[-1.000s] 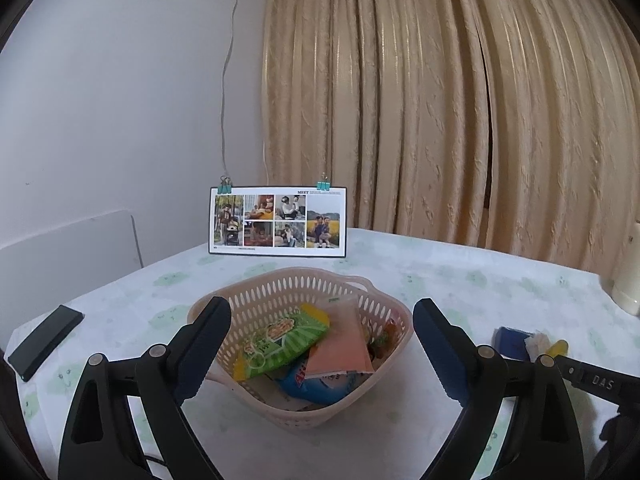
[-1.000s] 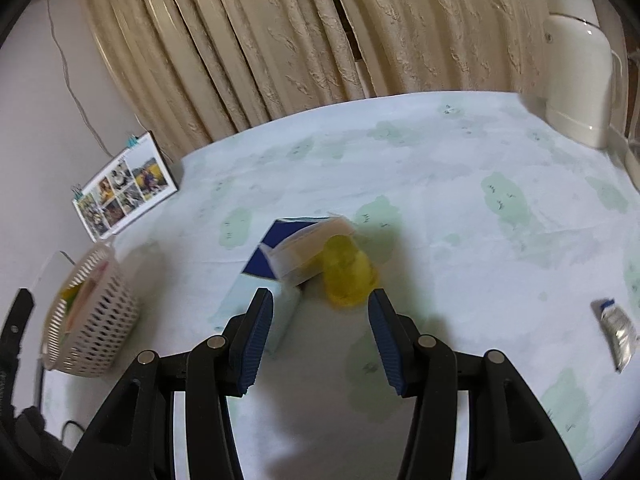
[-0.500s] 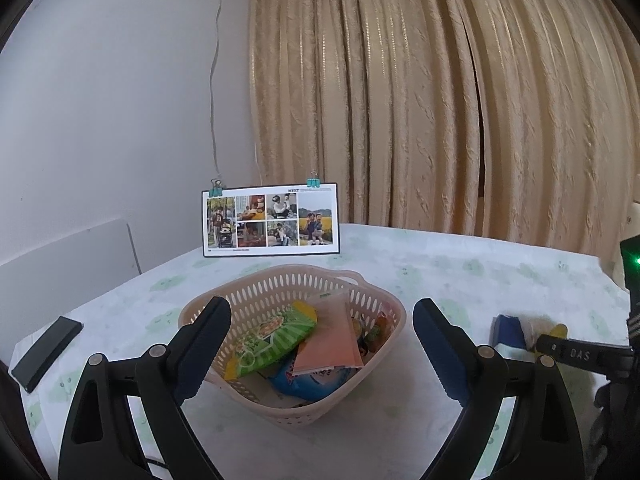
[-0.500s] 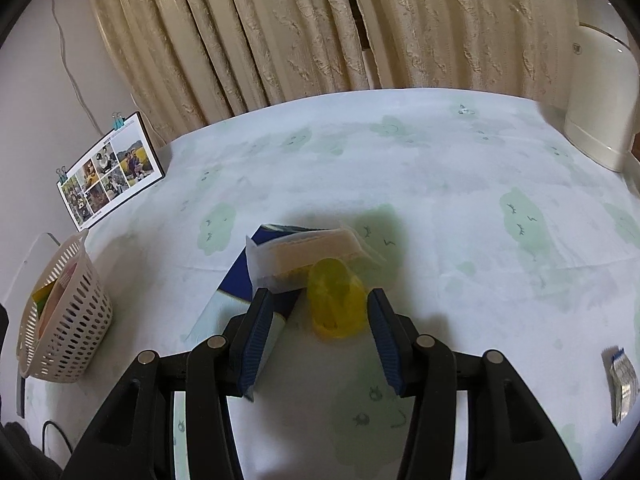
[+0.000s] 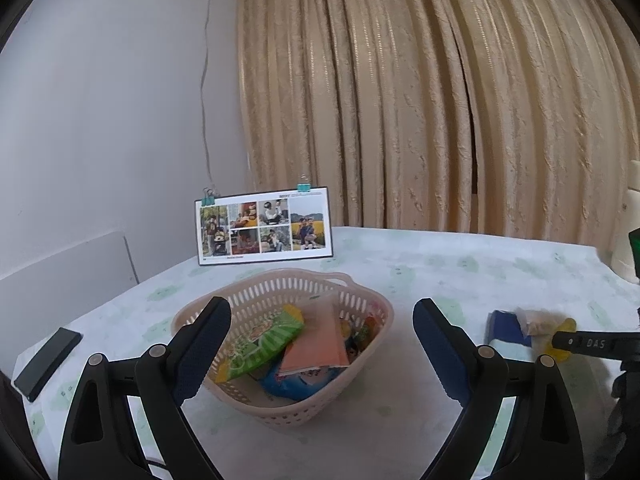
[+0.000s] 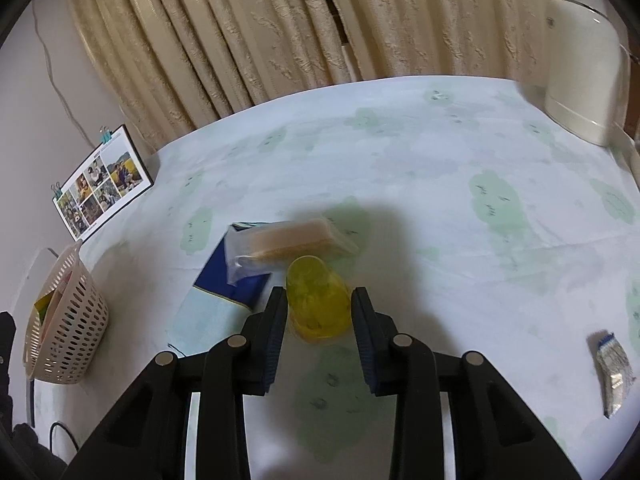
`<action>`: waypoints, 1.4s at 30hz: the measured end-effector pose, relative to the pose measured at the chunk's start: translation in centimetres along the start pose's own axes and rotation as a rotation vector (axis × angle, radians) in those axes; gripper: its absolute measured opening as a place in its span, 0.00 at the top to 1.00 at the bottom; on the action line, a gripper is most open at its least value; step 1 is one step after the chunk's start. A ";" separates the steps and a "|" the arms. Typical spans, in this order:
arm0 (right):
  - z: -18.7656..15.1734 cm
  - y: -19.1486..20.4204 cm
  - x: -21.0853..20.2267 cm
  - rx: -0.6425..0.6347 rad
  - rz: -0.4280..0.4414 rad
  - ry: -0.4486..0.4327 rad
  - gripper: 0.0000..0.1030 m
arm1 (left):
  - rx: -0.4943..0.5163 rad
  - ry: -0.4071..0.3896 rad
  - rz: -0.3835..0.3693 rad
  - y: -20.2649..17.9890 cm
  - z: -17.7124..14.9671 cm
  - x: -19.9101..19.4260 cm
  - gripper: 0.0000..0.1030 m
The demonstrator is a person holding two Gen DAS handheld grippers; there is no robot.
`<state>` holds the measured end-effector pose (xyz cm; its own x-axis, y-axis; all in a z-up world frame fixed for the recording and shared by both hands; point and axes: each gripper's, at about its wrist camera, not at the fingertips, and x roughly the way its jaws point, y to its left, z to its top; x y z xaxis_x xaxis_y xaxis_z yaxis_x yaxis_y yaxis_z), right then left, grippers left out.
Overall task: Organize snacks
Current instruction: 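Lift the jelly cup with the right gripper while the left gripper reaches the blue box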
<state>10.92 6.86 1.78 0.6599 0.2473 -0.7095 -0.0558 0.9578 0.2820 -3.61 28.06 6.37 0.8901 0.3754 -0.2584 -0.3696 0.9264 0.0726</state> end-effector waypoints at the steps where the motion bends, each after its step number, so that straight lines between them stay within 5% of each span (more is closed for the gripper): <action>1: -0.1 -0.5 -0.3 0.008 -0.003 -0.002 0.71 | 0.004 0.002 -0.005 -0.1 0.0 0.0 0.10; 10: -0.9 -3.4 -2.3 0.034 -0.007 -0.011 0.70 | 0.114 0.005 -0.116 -3.5 0.9 -0.5 0.10; 15: -1.2 -4.4 -3.0 0.038 0.005 -0.011 0.70 | 0.246 0.073 -0.301 -7.6 1.3 -0.4 0.10; 23: -1.6 -5.8 -3.7 0.081 0.065 -0.006 0.70 | 0.263 0.260 -0.569 -12.5 2.0 2.7 0.10; 28: -1.7 -6.1 -3.8 0.100 0.085 0.003 0.70 | 0.243 0.393 -0.625 -14.5 1.8 6.4 0.10; 42: -1.6 -6.7 -3.7 0.144 0.119 0.026 0.70 | 0.296 0.498 -0.665 -18.6 1.1 11.9 0.10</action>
<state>7.59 -0.28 1.48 0.6351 0.3627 -0.6819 -0.0229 0.8913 0.4528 14.09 15.32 3.01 0.6511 -0.2372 -0.7210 0.3291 0.9442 -0.0134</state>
